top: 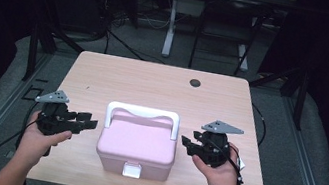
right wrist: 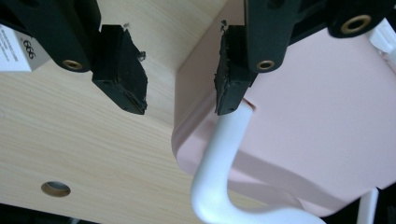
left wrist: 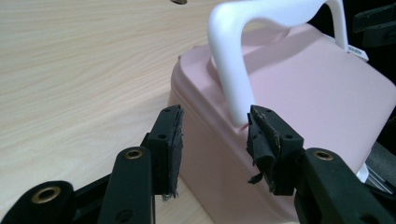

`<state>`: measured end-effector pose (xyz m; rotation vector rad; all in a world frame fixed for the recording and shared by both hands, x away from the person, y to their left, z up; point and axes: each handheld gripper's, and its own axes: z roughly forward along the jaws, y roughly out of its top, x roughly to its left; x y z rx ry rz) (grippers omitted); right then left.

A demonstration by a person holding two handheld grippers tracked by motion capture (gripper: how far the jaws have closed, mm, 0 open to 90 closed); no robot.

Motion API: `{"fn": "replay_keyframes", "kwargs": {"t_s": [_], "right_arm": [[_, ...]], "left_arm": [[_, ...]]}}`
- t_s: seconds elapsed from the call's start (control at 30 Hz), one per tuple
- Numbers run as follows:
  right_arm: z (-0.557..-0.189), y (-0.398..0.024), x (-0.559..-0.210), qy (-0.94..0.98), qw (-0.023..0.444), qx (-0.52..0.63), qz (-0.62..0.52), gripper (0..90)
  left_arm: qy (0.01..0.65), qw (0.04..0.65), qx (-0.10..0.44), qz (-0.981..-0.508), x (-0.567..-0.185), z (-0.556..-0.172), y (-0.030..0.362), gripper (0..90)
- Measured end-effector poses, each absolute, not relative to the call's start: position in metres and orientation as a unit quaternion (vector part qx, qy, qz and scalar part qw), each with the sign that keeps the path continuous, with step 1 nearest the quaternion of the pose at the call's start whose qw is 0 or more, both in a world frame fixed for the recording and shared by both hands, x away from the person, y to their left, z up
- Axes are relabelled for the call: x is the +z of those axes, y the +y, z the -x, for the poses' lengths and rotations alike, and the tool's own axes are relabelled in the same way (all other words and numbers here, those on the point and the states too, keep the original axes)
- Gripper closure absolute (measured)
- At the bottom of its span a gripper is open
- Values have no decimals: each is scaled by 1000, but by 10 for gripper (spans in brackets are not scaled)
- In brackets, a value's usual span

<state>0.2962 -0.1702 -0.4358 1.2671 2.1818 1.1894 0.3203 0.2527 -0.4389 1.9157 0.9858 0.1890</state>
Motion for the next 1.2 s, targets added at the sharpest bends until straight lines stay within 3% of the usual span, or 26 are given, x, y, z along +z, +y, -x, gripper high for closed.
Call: {"fn": "replay_keyframes", "kwargs": {"t_s": [0.6,1.2], "right_arm": [[-310,-142,-403,768,173,454,-418,503],[-312,-132,-422,773,151,451,-420,492]], "left_arm": [[376,486,68,-786,-403,-337,224,551],[363,468,69,-803,-423,-332,215,537]]}}
